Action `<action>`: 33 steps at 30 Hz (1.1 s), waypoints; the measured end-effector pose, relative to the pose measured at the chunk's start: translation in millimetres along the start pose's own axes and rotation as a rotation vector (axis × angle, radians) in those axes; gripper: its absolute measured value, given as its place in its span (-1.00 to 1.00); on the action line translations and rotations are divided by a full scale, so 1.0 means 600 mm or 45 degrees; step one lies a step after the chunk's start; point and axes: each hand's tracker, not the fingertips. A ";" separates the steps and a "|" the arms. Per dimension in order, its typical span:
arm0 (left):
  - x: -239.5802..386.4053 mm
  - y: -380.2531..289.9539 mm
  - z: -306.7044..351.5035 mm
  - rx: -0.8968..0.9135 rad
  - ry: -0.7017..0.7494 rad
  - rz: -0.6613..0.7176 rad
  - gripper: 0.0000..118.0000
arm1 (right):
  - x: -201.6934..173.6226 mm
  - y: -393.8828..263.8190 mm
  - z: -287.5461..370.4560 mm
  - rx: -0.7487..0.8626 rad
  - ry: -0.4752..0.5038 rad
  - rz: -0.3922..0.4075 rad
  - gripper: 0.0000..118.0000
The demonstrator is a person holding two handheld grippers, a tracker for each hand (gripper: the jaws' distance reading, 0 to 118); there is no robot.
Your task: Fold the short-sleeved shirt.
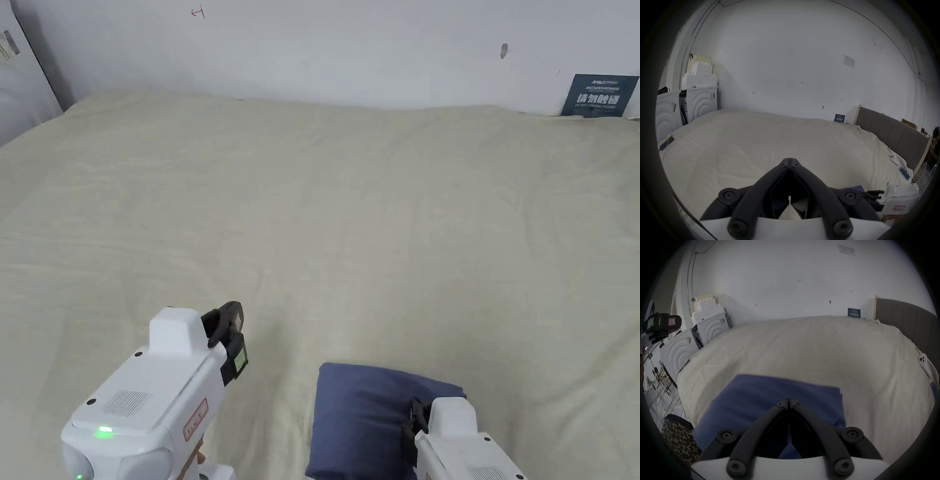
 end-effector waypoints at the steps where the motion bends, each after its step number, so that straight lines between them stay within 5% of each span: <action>1: 0.000 -0.006 -0.001 -0.011 -0.002 0.003 -1.00 | 0.002 -0.008 -0.004 -0.004 0.007 -0.006 -1.00; 7: 0.009 -0.036 -0.009 -0.096 -0.053 0.038 -1.00 | -0.005 -0.021 -0.006 -0.014 0.000 -0.041 -1.00; 10: 0.015 -0.047 -0.021 -0.191 -0.115 0.082 -0.83 | -0.001 -0.024 -0.007 -0.010 -0.005 -0.010 -1.00; 12: 0.018 -0.055 -0.040 -0.295 -0.149 0.129 -0.37 | 0.002 -0.024 -0.008 -0.010 -0.001 -0.012 -1.00; 14: 0.022 -0.063 -0.066 -0.435 -0.145 0.188 0.35 | 0.003 -0.023 -0.008 -0.013 0.002 -0.010 -1.00; 16: 0.026 -0.072 -0.090 -0.534 -0.143 0.218 0.70 | 0.004 -0.024 -0.008 -0.014 0.002 -0.003 -1.00; 27: 0.009 -0.121 -0.222 -0.973 -0.388 0.455 0.68 | 0.009 -0.023 -0.009 -0.020 0.014 0.008 -1.00; 33: -0.013 -0.135 -0.257 -1.085 -0.544 0.584 0.21 | 0.010 -0.023 -0.009 -0.023 0.021 0.016 -1.00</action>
